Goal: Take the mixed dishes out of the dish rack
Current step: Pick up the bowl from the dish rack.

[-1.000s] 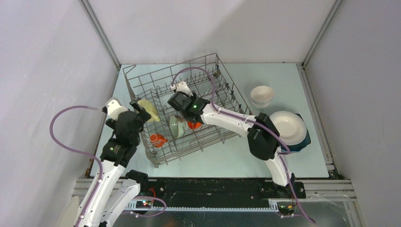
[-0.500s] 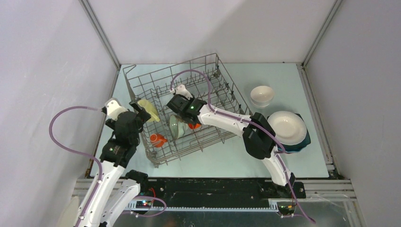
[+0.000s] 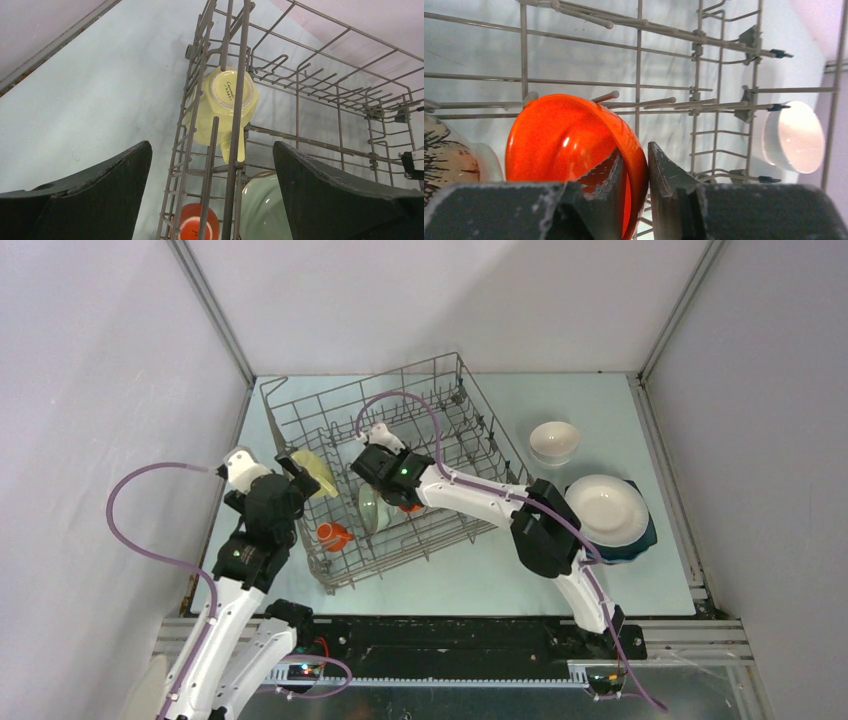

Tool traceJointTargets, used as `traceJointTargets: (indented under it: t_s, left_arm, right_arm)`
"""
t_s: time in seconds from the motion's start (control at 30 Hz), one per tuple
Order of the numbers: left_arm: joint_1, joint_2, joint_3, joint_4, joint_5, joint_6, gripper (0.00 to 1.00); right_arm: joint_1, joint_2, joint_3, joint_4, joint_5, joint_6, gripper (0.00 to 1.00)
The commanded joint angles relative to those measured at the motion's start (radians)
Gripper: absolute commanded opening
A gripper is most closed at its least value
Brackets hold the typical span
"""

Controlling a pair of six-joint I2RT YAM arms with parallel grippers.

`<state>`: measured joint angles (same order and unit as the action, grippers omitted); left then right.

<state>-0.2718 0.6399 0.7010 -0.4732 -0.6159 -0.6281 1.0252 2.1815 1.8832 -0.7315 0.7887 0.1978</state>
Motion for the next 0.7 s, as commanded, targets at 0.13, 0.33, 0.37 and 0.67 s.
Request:
traceJointTargets:
  t_s: [0.13,0.33,0.37,0.67]
  left_arm:
    - [0.003,0.008,-0.004,0.043,0.0,0.015,0.98]
    - [0.003,0.019,-0.001,0.041,-0.012,0.015,0.98]
    - [0.003,0.021,-0.001,0.04,-0.013,0.015,0.98]
    - [0.003,0.017,-0.004,0.043,-0.018,0.014,0.98]
  right_arm:
    - [0.006,-0.146,-0.097,0.245,0.263,-0.225,0.0]
    - [-0.005,-0.187,-0.166,0.455,0.381,-0.437,0.0]
    - [-0.012,-0.197,-0.176,0.464,0.386,-0.452,0.0]
    - [-0.086,-0.409,-0.296,0.488,0.28,-0.265,0.0]
